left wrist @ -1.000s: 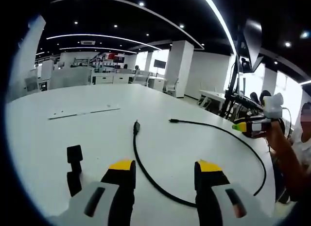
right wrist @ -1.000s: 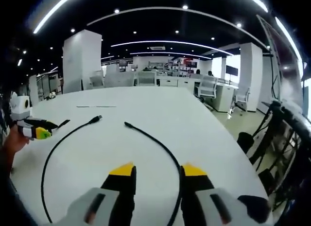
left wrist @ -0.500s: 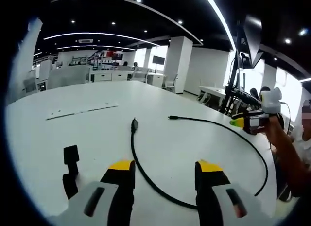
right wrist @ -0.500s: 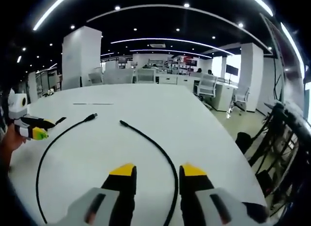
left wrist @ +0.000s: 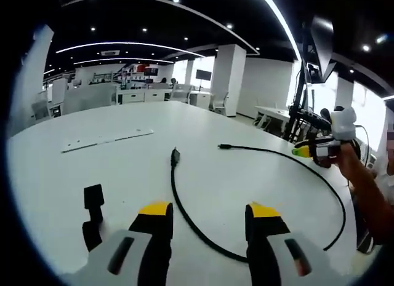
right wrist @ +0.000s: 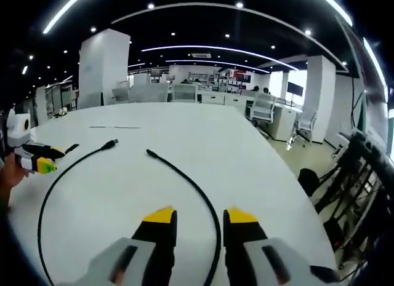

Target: Find the charging cable on the desk, coil it up and secure with Velcro.

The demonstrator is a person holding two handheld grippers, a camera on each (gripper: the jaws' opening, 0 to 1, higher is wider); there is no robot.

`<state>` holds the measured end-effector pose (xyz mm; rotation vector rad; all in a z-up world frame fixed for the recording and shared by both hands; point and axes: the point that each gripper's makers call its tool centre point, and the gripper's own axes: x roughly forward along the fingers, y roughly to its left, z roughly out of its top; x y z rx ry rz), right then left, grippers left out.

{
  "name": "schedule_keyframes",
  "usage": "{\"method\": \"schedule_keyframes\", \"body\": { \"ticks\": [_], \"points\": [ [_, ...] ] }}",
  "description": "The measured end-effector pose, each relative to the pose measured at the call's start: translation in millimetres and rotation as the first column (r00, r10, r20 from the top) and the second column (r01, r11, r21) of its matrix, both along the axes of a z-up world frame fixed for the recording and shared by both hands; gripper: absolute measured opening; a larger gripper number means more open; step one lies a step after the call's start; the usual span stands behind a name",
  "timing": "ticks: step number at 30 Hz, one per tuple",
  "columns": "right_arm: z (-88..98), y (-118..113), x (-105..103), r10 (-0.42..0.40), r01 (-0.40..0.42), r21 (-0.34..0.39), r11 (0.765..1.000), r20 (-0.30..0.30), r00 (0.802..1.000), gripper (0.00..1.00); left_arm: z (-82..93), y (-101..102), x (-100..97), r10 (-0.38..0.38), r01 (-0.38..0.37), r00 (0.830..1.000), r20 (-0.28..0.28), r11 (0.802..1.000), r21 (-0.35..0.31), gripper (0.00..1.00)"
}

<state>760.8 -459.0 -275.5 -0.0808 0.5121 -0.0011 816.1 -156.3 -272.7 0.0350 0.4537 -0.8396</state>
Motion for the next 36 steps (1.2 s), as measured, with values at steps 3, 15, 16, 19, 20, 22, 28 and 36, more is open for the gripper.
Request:
{"method": "schedule_keyframes", "body": {
  "ticks": [3,15,16,19,20,22,28,36],
  "points": [
    [-1.6,0,2,0.003,-0.003,0.004,1.000,-0.002,1.000,0.31,-0.6,0,0.1,-0.001,0.001,1.000,0.000,1.000,0.001,0.47],
    [-9.4,-5,7,0.001,-0.001,-0.002,1.000,-0.019,1.000,0.27,-6.6,2,0.0,-0.008,0.008,1.000,0.001,1.000,0.025,0.49],
    [-9.6,-6,8,0.000,0.000,-0.002,1.000,-0.019,1.000,0.27,-7.6,1,-0.4,-0.019,0.019,1.000,0.006,0.999,0.030,0.50],
    [-10.9,-7,9,-0.002,0.002,-0.002,1.000,-0.019,1.000,0.27,-8.9,2,0.7,-0.010,0.010,1.000,0.003,0.999,0.030,0.47],
    [-11.3,-7,9,-0.002,0.002,-0.004,1.000,-0.019,1.000,0.27,-9.0,2,0.2,-0.006,0.006,1.000,0.001,1.000,0.027,0.46],
    [-12.2,-8,10,-0.002,0.001,-0.004,1.000,-0.021,1.000,0.27,-10.9,1,1.9,0.001,-0.001,1.000,-0.003,1.000,0.027,0.46],
    [-13.4,-10,12,-0.006,0.005,-0.002,1.000,-0.022,1.000,0.27,-19.0,0,11.7,0.008,-0.007,1.000,-0.029,0.999,0.045,0.44],
    [-18.5,-13,16,-0.006,0.006,-0.007,1.000,-0.034,0.999,0.26,-24.6,5,17.4,0.030,-0.027,0.999,-0.043,0.998,0.053,0.41]
  ]
}}
